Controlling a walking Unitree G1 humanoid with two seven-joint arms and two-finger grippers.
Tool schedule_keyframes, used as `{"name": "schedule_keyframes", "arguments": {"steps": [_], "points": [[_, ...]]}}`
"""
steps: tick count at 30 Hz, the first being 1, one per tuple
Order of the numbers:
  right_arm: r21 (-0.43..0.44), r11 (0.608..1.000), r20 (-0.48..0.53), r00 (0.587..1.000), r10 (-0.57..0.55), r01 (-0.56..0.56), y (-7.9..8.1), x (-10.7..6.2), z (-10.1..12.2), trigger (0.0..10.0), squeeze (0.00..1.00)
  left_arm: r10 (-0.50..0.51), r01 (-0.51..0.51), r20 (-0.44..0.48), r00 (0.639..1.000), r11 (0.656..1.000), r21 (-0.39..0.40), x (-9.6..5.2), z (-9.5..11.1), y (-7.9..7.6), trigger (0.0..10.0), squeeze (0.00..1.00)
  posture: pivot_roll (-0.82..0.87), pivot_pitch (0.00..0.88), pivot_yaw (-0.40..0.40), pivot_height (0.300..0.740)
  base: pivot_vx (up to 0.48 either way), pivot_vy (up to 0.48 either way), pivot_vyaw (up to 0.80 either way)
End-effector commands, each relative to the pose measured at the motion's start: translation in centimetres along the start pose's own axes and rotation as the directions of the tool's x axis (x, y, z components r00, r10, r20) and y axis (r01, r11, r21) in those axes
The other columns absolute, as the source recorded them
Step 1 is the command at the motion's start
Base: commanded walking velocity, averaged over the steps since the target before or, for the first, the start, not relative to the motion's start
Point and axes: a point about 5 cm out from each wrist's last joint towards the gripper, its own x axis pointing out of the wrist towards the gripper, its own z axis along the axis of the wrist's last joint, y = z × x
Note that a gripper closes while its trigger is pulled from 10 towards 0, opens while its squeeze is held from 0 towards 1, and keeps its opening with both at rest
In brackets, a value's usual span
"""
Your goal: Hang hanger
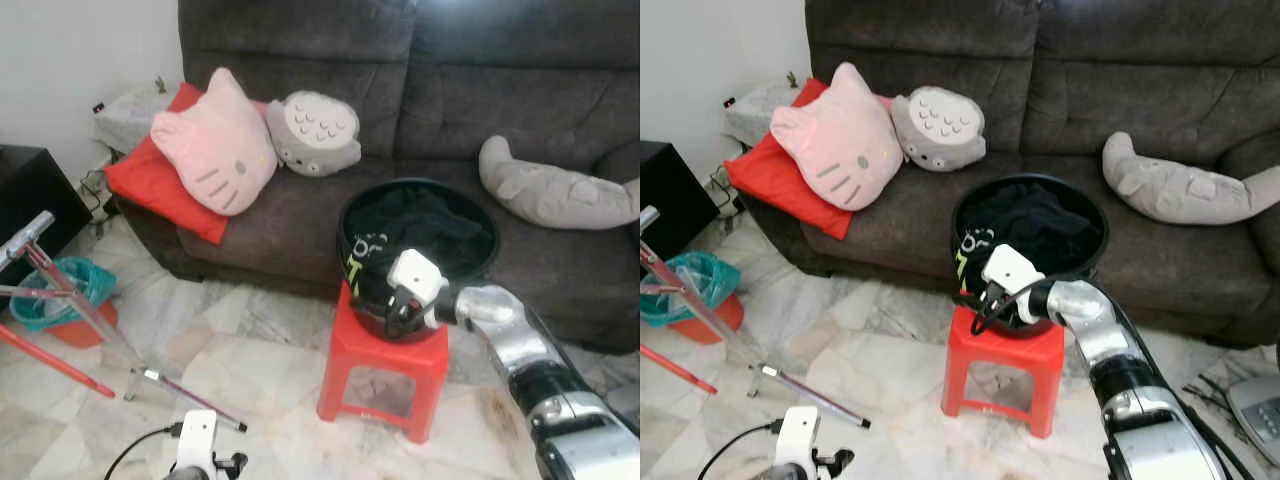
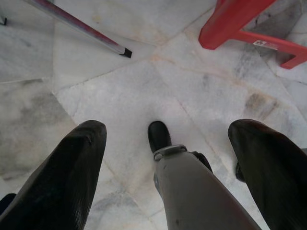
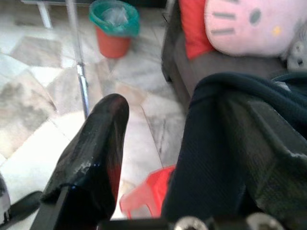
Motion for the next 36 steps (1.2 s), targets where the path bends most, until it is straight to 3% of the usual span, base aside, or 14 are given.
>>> {"name": "schedule_keyframes", "arguments": {"steps": [1, 4, 8, 15, 17, 21, 24, 25, 26, 27, 28, 36], "points": [[-0.007, 1.0, 0.01, 1.0, 0.013, -0.013, 0.3, -0.2, 0.4, 10.0, 0.0, -0.004, 0.004, -0.014, 1.0, 1.0, 0.024, 0.0, -0.2, 0.0, 10.0, 0.0, -0.13, 0.012, 0.064, 0.74, 0.0, 0.0, 0.0], [0.017, 1.0, 0.006, 1.0, -0.006, 0.006, 0.8, -0.6, 0.0, 10.0, 0.0, -0.007, 0.007, -0.013, 1.0, 1.0, 0.023, 0.1, -0.1, -0.4, 10.0, 0.0, -0.13, 0.012, 0.062, 0.74, 0.0, 0.0, 0.0], [0.122, 0.991, 0.033, 0.997, -0.065, 0.061, 1.9, -0.9, -1.0, 10.0, 0.0, -0.014, 0.014, -0.011, 1.0, 0.999, 0.035, 0.2, 0.2, -0.9, 10.0, 0.0, -0.13, 0.009, 0.058, 0.74, 0.0, 0.0, 0.0], [0.238, 0.951, -0.081, 0.979, -0.185, 0.199, 3.1, -1.2, -3.6, 10.0, 0.0, -0.002, 0.003, -0.011, 1.0, 0.999, 0.032, 0.1, 0.1, -0.7, 10.0, 0.0, -0.13, 0.009, 0.055, 0.74, 0.0, 0.0, 0.0], [0.284, 0.911, -0.109, 0.954, -0.279, 0.299, 3.1, -1.4, -4.2, 10.0, 0.0, 0.004, -0.004, -0.015, 1.0, 1.0, 0.029, -0.1, -0.5, 0.0, 10.0, 0.0, -0.13, 0.009, 0.05, 0.74, 0.0, 0.0, 0.0], [0.408, 0.786, -0.134, 0.882, -0.452, 0.464, 2.7, -1.9, -5.0, 10.0, 0.0, 0.009, -0.008, -0.014, 1.0, 1.0, 0.028, -0.2, -0.8, 0.4, 10.0, 0.0, -0.13, 0.007, 0.049, 0.74, 0.0, 0.0, 0.0], [0.408, 0.786, -0.134, 0.882, -0.452, 0.464, 2.7, -1.9, -5.0, 10.0, 0.0, 0.009, -0.008, -0.014, 1.0, 1.0, 0.028, -0.2, -0.8, 0.4, 10.0, 0.0, -0.13, 0.007, 0.049, 0.74, 0.0, 0.0, 0.0], [0.427, 0.758, -0.145, 0.865, -0.48, 0.492, 2.7, -1.9, -5.1, 10.0, 0.0, 0.009, -0.009, -0.013, 1.0, 1.0, 0.028, -0.2, -0.8, 0.4, 10.0, 0.0, -0.13, 0.007, 0.049, 0.74, 0.0, 0.0, 0.0], [0.427, 0.758, -0.145, 0.865, -0.48, 0.492, 2.7, -1.9, -5.1, 10.0, 0.0, 0.009, -0.009, -0.013, 1.0, 1.0, 0.028, -0.2, -0.8, 0.4, 10.0, 0.0, -0.13, 0.007, 0.049, 0.74, 0.0, 0.0, 0.0], [0.53, 0.65, -0.155, 0.815, -0.558, 0.546, 3.1, -2.4, -5.9, 10.0, 0.0, 0.015, -0.015, -0.006, 1.0, 0.999, 0.032, -0.2, -0.5, 0.4, 10.0, 0.0, -0.13, 0.01, 0.051, 0.74, 0.0, 0.0, 0.0], [0.571, 0.601, -0.169, 0.796, -0.581, 0.559, 3.4, -2.5, -6.5, 10.0, 0.0, 0.018, -0.018, -0.002, 1.0, 0.999, 0.035, -0.1, -0.3, 0.4, 10.0, 0.0, -0.13, 0.009, 0.052, 0.74, 0.0, 0.0, 0.0], [0.617, 0.571, -0.19, 0.806, -0.56, 0.542, 4.1, -2.1, -7.5, 10.0, 0.0, 0.018, -0.018, 0.003, 1.0, 0.999, 0.039, -0.1, -0.1, 0.3, 10.0, 0.0, -0.12, 0.009, 0.053, 0.74, 0.0, 0.0, 0.0]]}}
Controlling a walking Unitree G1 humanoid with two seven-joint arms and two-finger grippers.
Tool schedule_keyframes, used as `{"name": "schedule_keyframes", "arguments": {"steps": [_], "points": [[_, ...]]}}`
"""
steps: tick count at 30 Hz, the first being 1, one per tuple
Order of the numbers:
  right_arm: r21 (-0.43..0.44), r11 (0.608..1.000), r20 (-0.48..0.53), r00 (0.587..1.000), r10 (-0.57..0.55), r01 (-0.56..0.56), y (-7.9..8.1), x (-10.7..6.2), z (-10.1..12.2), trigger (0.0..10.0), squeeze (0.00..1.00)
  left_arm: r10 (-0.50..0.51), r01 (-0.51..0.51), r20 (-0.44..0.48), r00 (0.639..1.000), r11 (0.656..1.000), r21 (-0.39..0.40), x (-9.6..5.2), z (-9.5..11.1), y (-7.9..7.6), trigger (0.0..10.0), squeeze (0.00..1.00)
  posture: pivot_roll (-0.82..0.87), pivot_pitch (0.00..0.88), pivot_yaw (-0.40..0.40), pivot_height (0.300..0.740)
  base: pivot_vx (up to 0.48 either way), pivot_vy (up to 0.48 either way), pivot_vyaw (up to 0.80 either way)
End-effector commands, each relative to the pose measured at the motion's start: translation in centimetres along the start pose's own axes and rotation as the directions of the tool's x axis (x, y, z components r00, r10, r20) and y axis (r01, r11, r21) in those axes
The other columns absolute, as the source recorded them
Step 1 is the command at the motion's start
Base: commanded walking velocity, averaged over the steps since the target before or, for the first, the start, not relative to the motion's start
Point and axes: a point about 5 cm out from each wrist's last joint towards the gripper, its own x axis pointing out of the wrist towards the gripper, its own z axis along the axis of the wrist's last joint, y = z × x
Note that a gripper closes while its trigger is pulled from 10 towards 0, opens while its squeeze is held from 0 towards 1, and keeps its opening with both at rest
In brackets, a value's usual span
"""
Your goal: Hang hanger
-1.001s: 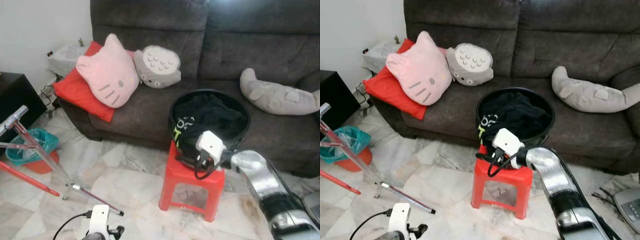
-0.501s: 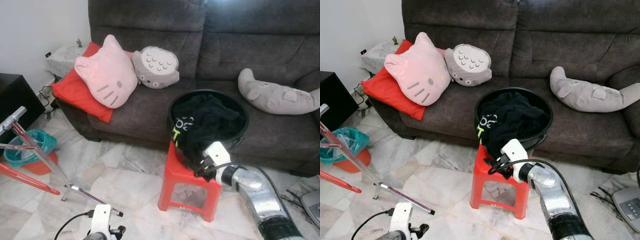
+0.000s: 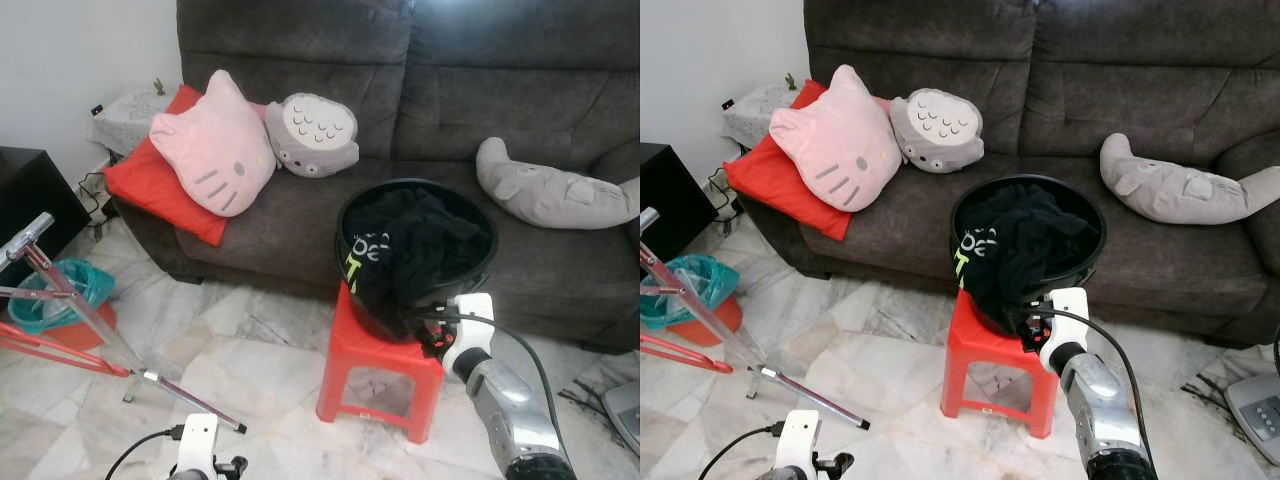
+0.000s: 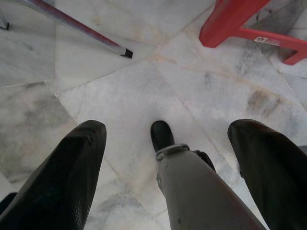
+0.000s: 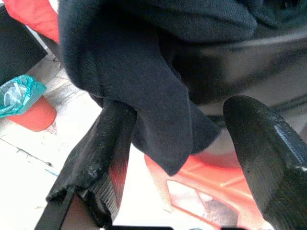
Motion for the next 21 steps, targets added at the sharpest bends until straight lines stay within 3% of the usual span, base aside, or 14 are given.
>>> {"name": "schedule_keyframes", "arguments": {"steps": [1, 6, 11, 17, 21], "points": [[0.016, 1.0, 0.003, 1.0, 0.009, -0.009, 0.2, 0.2, -0.1, 10.0, 0.0, 0.011, -0.011, 0.003, 1.0, 1.0, 0.02, 0.0, 0.1, 0.4, 10.0, 0.0, -0.12, 0.009, 0.053, 0.74, 0.0, 0.0, 0.0], [0.003, 1.0, 0.026, 1.0, -0.006, 0.006, -0.1, 0.2, 0.5, 10.0, 0.0, 0.01, -0.011, 0.005, 1.0, 1.0, 0.022, 0.0, 0.2, 0.3, 10.0, 0.0, -0.12, 0.009, 0.053, 0.74, 0.0, 0.0, 0.0], [-0.171, 0.985, 0.098, 0.995, 0.023, -0.006, -0.4, 0.2, 2.7, 10.0, 0.0, 0.008, -0.009, 0.012, 1.0, 1.0, 0.026, 0.0, 0.5, 0.2, 10.0, 0.0, -0.12, 0.008, 0.054, 0.74, 0.0, 0.0, 0.0], [-0.25, 0.968, 0.23, 0.97, 0.082, -0.022, -0.1, 0.5, 6.6, 10.0, 0.0, 0.006, -0.006, 0.013, 1.0, 1.0, 0.028, 0.1, 0.6, 0.0, 10.0, 0.0, -0.12, 0.008, 0.054, 0.74, 0.0, 0.0, 0.0], [-0.305, 0.952, 0.238, 0.966, 0.104, -0.028, -0.1, 0.8, 7.9, 10.0, 0.0, 0.002, -0.002, 0.008, 1.0, 0.999, 0.034, 0.1, 0.5, -0.3, 10.0, 0.0, -0.12, 0.008, 0.054, 0.74, 0.0, 0.0, 0.0]]}}
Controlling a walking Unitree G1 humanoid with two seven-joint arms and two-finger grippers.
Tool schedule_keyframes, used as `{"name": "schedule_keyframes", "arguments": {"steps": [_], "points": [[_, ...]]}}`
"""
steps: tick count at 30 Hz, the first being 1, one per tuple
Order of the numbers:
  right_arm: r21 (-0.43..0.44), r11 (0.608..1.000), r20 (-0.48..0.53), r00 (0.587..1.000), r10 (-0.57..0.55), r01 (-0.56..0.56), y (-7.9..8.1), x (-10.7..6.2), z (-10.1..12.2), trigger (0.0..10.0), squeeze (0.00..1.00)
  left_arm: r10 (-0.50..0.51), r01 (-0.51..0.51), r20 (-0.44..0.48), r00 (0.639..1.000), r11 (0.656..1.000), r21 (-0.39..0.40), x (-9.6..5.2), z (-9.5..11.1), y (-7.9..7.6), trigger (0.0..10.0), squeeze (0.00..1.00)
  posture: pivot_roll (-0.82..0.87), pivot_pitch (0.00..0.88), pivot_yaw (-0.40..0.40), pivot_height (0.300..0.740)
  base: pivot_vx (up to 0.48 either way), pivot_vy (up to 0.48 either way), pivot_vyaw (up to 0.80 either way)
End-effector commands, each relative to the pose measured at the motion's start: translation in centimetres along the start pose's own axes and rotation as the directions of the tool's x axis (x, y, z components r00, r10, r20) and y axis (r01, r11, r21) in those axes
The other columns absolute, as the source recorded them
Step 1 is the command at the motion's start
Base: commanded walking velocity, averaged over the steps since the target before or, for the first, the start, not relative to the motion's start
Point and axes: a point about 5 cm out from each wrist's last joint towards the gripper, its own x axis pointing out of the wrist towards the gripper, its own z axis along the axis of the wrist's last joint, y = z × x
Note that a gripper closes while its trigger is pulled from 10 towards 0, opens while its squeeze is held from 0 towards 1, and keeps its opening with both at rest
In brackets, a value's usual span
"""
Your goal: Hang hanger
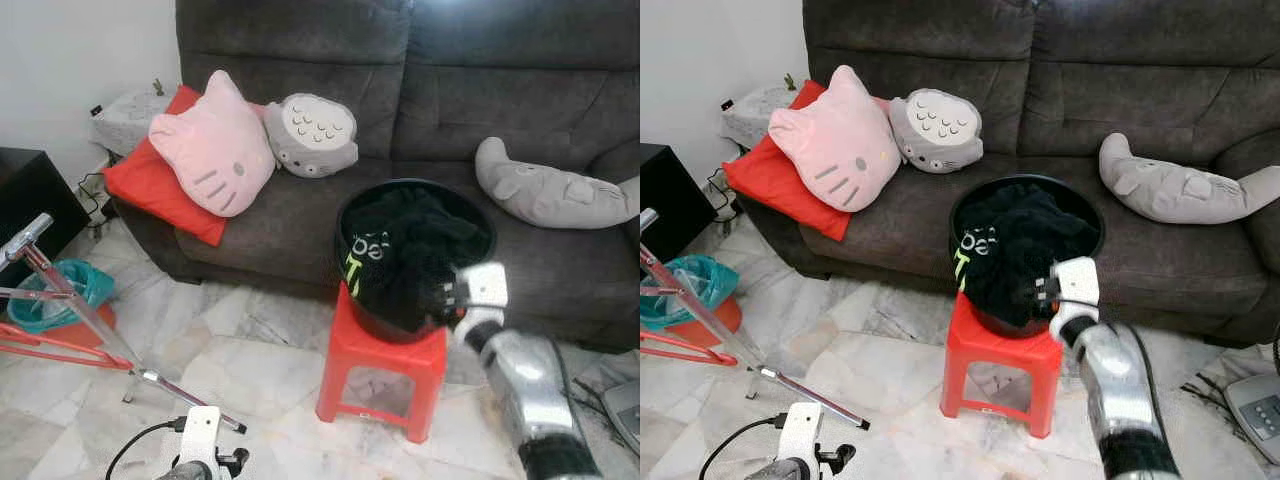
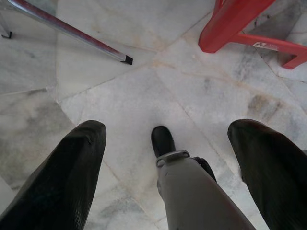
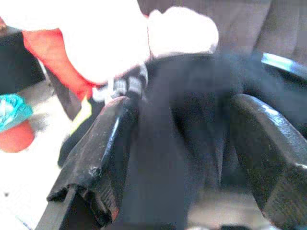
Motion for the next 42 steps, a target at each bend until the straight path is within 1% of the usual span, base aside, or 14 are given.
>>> {"name": "schedule_keyframes", "arguments": {"steps": [1, 10, 17, 19, 20, 23, 26, 27, 30, 32, 33, 37, 41, 42], "points": [[-0.051, 0.998, 0.011, 1.0, 0.025, -0.024, 0.0, 0.3, 0.6, 10.0, 0.0, 0.001, -0.001, -0.01, 1.0, 1.0, 0.024, 0.0, -0.2, 0.0, 10.0, 0.0, -0.12, 0.008, 0.054, 0.74, 0.0, 0.0, 0.0], [-0.149, 0.981, 0.011, 0.992, 0.125, -0.122, 0.3, 0.9, 1.6, 10.0, 0.0, -0.005, 0.006, -0.014, 1.0, 1.0, 0.025, 0.1, -0.4, -1.0, 10.0, 0.0, -0.12, 0.0, 0.051, 0.74, 0.0, 0.0, 0.0], [-0.209, 0.978, 0.117, 0.992, 0.043, -0.018, 0.0, -0.4, 2.3, 10.0, 0.0, -0.008, 0.009, -0.005, 1.0, 1.0, 0.026, 0.3, 0.3, -1.9, 10.0, 0.0, -0.13, 0.0, 0.05, 0.74, 0.0, 0.0, 0.0], [-0.178, 0.981, 0.17, 0.985, -0.043, 0.073, 0.1, -1.8, 1.8, 10.0, 0.0, -0.005, 0.005, -0.004, 1.0, 1.0, 0.025, 0.3, 0.2, -1.8, 10.0, 0.0, -0.13, 0.0, 0.05, 0.74, 0.0, 0.0, 0.0], [-0.178, 0.981, 0.17, 0.985, -0.043, 0.073, 0.1, -1.8, 1.8, 10.0, 0.0, -0.005, 0.005, -0.004, 1.0, 1.0, 0.025, 0.3, 0.2, -1.8, 10.0, 0.0, -0.13, 0.0, 0.05, 0.74, 0.0, 0.0, 0.0], [-0.115, 0.978, 0.175, 0.973, -0.151, 0.172, 0.0, -3.3, 0.5, 10.0, 0.0, 0.0, 0.0, -0.001, 1.0, 1.0, 0.023, 0.2, 0.1, -1.5, 10.0, 0.0, -0.13, 0.0, 0.055, 0.74, 0.0, 0.0, 0.0], [-0.101, 0.969, 0.184, 0.961, -0.206, 0.227, 0.1, -4.0, 0.0, 10.0, 0.0, 0.007, -0.007, 0.005, 1.0, 1.0, 0.017, 0.2, 0.3, -1.2, 10.0, 0.0, -0.13, 0.0, 0.054, 0.74, 0.0, 0.0, 0.0], [-0.068, 0.95, 0.2, 0.937, -0.286, 0.304, 0.1, -4.8, -0.3, 10.0, 0.0, 0.013, -0.013, 0.006, 1.0, 1.0, 0.015, 0.2, 0.4, -0.9, 10.0, 0.0, -0.13, 0.0, 0.054, 0.74, 0.0, 0.0, 0.0], [-0.098, 0.926, 0.175, 0.922, -0.345, 0.365, 0.3, -5.8, -1.2, 10.0, 0.0, 0.034, -0.034, -0.004, 0.999, 0.999, 0.01, -0.2, -0.4, 0.8, 10.0, 0.0, -0.13, 0.001, 0.054, 0.74, 0.0, 0.0, 0.0], [-0.04, 0.912, 0.119, 0.909, -0.4, 0.407, 0.7, -6.5, -2.7, 10.0, 0.0, 0.042, -0.042, -0.007, 0.999, 0.999, 0.008, -0.4, -0.8, 1.5, 10.0, 0.0, -0.14, 0.002, 0.056, 0.74, 0.0, 0.0, 0.0], [0.025, 0.907, 0.073, 0.904, -0.422, 0.421, 0.9, -6.7, -3.7, 10.0, 0.0, 0.043, -0.043, -0.006, 0.999, 0.999, 0.009, -0.4, -0.9, 1.6, 10.0, 0.0, -0.14, 0.001, 0.055, 0.74, 0.0, 0.0, 0.0], [0.139, 0.877, 0.011, 0.885, -0.466, 0.46, 0.8, -6.4, -4.8, 10.0, 0.0, 0.042, -0.042, -0.003, 0.999, 0.999, 0.008, -0.4, -0.8, 1.6, 10.0, 0.0, -0.14, 0.001, 0.055, 0.74, 0.0, 0.0, 0.0], [0.092, 0.895, 0.051, 0.895, -0.442, 0.437, 0.9, -5.5, -3.8, 10.0, 0.0, 0.044, -0.044, 0.006, 0.999, 0.999, 0.003, -0.4, -0.7, 1.6, 10.0, 0.0, -0.14, 0.0, 0.057, 0.74, 0.0, 0.0, 0.0], [0.111, 0.897, 0.036, 0.9, -0.433, 0.427, 1.0, -5.1, -3.9, 10.0, 0.0, 0.041, -0.041, 0.019, 0.999, 0.999, -0.01, -0.4, -0.6, 1.5, 10.0, 0.0, -0.14, 0.0, 0.057, 0.74, 0.0, 0.0, 0.0]]}}
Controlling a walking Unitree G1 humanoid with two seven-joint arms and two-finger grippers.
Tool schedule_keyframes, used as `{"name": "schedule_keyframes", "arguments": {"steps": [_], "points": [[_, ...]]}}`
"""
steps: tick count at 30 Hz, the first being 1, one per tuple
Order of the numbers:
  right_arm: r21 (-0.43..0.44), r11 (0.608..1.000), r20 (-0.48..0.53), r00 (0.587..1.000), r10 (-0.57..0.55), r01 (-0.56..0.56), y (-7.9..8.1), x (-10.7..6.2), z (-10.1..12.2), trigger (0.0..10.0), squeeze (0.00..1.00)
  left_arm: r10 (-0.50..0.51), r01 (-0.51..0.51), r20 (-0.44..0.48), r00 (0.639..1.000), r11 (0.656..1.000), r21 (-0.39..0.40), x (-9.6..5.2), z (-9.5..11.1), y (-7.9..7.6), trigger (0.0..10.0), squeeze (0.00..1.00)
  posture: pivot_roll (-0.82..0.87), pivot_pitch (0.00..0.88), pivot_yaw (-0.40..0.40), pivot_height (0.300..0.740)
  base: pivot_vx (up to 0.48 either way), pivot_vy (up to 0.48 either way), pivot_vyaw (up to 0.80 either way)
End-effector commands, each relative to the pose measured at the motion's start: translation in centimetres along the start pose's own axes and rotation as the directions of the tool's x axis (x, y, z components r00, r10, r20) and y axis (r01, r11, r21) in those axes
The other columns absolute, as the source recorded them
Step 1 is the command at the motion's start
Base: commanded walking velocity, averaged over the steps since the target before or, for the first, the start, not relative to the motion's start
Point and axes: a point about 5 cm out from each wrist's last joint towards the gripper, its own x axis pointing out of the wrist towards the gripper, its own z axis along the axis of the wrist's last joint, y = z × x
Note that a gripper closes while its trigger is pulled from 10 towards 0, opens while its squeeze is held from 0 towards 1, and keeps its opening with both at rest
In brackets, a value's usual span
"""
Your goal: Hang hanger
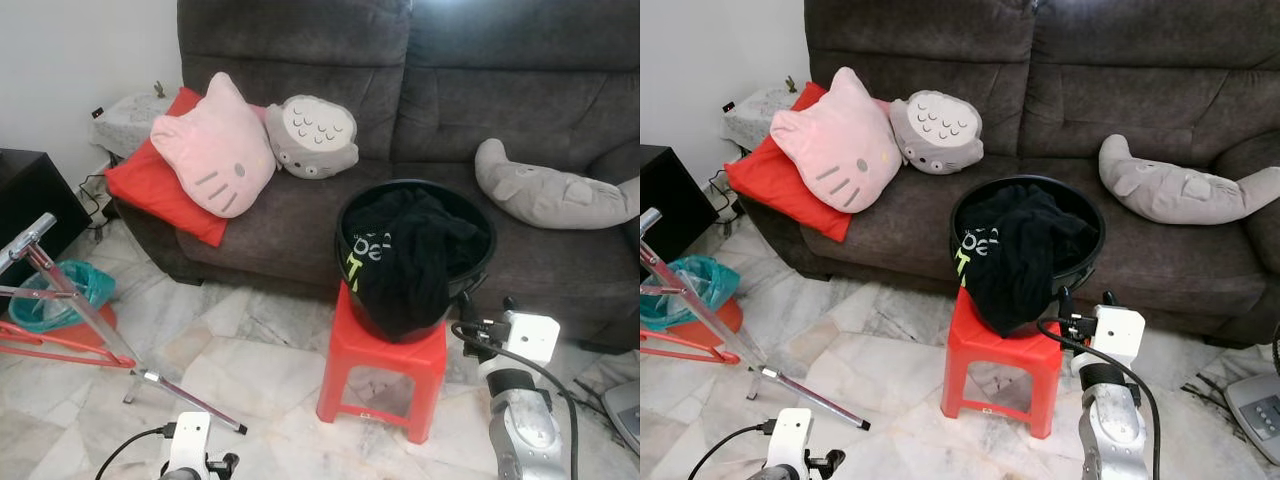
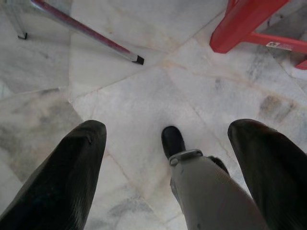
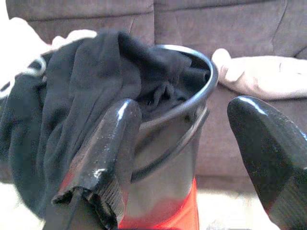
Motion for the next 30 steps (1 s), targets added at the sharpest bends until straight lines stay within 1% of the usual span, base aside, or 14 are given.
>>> {"name": "schedule_keyframes", "arguments": {"steps": [1, 4, 5, 9, 14, 21, 25, 30], "points": [[0.024, 1.0, -0.023, 1.0, 0.008, -0.008, 0.3, 0.4, -0.3, 10.0, 0.0, 0.005, -0.005, 0.007, 1.0, 1.0, -0.011, 0.0, 0.0, 0.1, 10.0, 0.0, -0.14, 0.0, 0.054, 0.74, 0.0, 0.0, 0.0], [0.029, 0.999, -0.092, 0.995, -0.033, 0.036, -0.1, 0.1, -1.9, 10.0, 0.0, 0.004, -0.004, 0.012, 1.0, 1.0, -0.013, 0.0, 0.0, -0.1, 10.0, 0.0, -0.13, 0.0, 0.05, 0.74, 0.0, 0.0, 0.0], [0.051, 0.997, -0.116, 0.992, -0.046, 0.052, -0.2, -0.1, -2.5, 10.0, 0.0, 0.003, -0.003, 0.016, 1.0, 1.0, -0.025, 0.0, 0.1, -0.1, 10.0, 0.0, -0.13, 0.0, 0.05, 0.74, 0.0, 0.0, 0.0], [0.068, 0.996, -0.128, 0.99, -0.053, 0.062, 0.0, -0.3, -2.9, 10.0, 0.0, 0.005, -0.005, 0.019, 1.0, 1.0, -0.029, 0.0, 0.1, -0.1, 10.0, 0.0, -0.13, 0.0, 0.05, 0.74, 0.0, 0.0, 0.0], [0.071, 0.995, -0.179, 0.982, -0.062, 0.076, -0.4, -0.7, -4.0, 10.0, 0.0, 0.002, -0.001, 0.024, 1.0, 1.0, -0.03, 0.0, 0.2, -0.2, 10.0, 0.0, -0.13, 0.0, 0.05, 0.74, 0.0, 0.0, 0.0], [0.077, 0.996, -0.176, 0.984, -0.027, 0.041, 0.0, 0.0, -3.8, 10.0, 0.0, 0.004, -0.004, 0.022, 1.0, 1.0, -0.028, 0.1, 0.3, -0.2, 10.0, 0.0, -0.13, 0.003, 0.052, 0.74, 0.0, 0.0, 0.0], [0.072, 0.997, -0.179, 0.984, -0.023, 0.037, -0.2, 0.4, -3.7, 10.0, 0.0, 0.008, -0.007, 0.022, 1.0, 1.0, -0.027, 0.1, 0.4, -0.1, 10.0, 0.0, -0.13, 0.0, 0.052, 0.74, 0.0, 0.0, 0.0], [0.04, 0.999, -0.192, 0.981, 0.013, -0.006, -0.3, 1.0, -3.5, 10.0, 0.0, 0.015, -0.014, 0.024, 1.0, 1.0, -0.025, 0.0, 0.4, 0.1, 10.0, 0.0, -0.13, 0.0, 0.049, 0.74, 0.0, 0.0, 0.0]]}}
